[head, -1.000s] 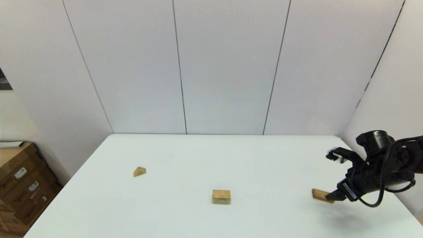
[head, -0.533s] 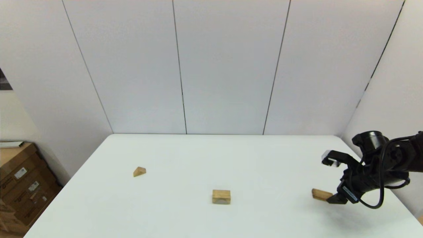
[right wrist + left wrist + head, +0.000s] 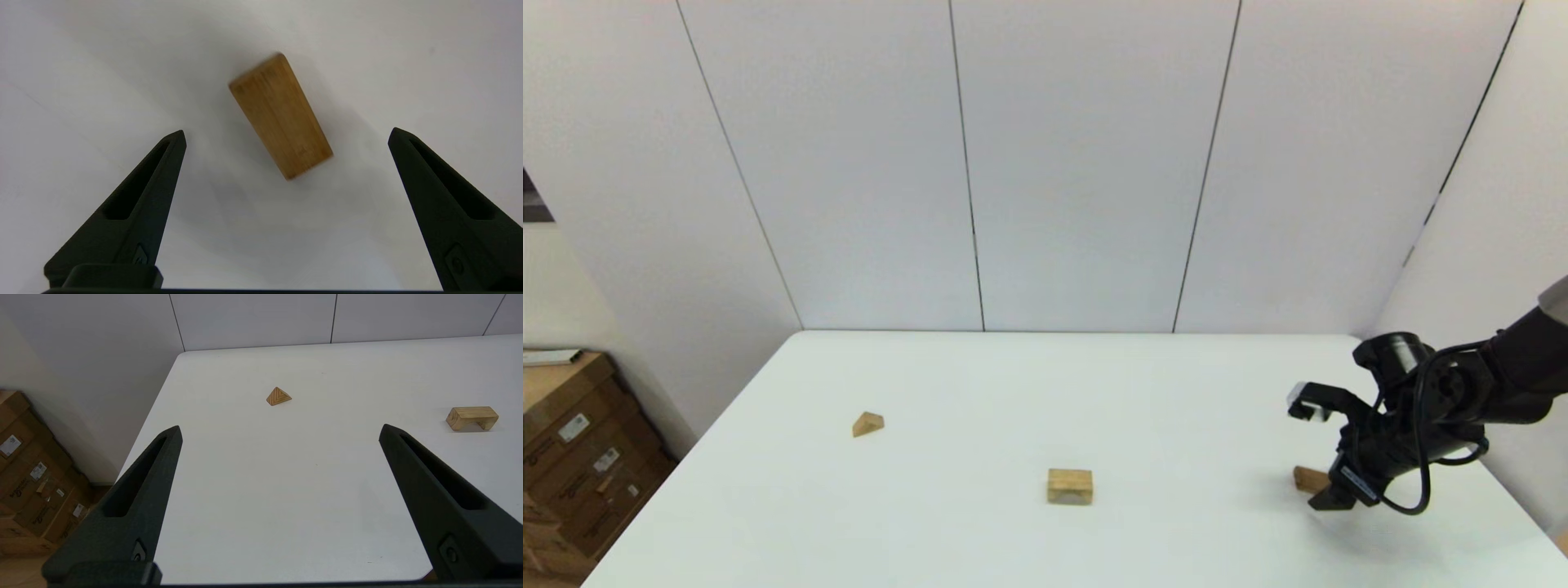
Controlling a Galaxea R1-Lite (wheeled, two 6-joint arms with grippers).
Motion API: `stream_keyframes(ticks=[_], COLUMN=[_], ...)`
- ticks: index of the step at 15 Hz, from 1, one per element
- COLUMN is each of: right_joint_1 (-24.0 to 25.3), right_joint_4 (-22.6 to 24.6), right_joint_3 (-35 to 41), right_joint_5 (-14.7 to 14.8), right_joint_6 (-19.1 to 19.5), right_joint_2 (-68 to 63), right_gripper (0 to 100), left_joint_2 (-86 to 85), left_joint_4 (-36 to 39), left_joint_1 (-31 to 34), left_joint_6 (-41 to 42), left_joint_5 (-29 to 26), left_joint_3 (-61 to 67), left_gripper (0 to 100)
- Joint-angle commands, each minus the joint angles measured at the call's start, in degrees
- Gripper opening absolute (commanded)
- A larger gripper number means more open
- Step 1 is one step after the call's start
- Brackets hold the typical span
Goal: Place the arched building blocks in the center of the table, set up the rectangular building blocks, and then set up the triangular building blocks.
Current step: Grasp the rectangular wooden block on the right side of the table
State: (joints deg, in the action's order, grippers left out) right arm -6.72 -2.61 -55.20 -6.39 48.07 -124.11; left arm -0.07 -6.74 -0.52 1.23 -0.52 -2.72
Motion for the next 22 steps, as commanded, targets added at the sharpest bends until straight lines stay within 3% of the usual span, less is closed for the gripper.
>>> stream_keyframes(ticks=[1,12,13,19,22], right_joint_1=[0.3,0.3,0.3,0.13,0.04], right_joint_4=[-1.26,-1.26,-1.35,-1.43,-4.77], right_joint_3=[-1.23,-2.72,-3.16,-3.16,-3.42], right_joint_5=[-0.12,0.24,0.24,0.59,0.59], right_joint_6=[0.18,0.18,0.01,-0.08,-0.17], right_joint_2=[-2.19,-5.0,-5.17,-4.91,-4.38], right_gripper=[100,100,0,0,0], left_joint_2=[0.07,0.07,0.07,0.07,0.07], left_joint_4=[-0.03,-0.03,-0.03,-0.03,-0.03], left_joint_1=[0.0,0.0,0.0,0.0,0.0], left_joint_6=[0.0,0.0,0.0,0.0,0.0], left_joint_5=[0.0,0.0,0.0,0.0,0.0], left_joint_3=[-0.01,-0.01,-0.01,-0.01,-0.01], left_gripper=[100,100,100,100,100])
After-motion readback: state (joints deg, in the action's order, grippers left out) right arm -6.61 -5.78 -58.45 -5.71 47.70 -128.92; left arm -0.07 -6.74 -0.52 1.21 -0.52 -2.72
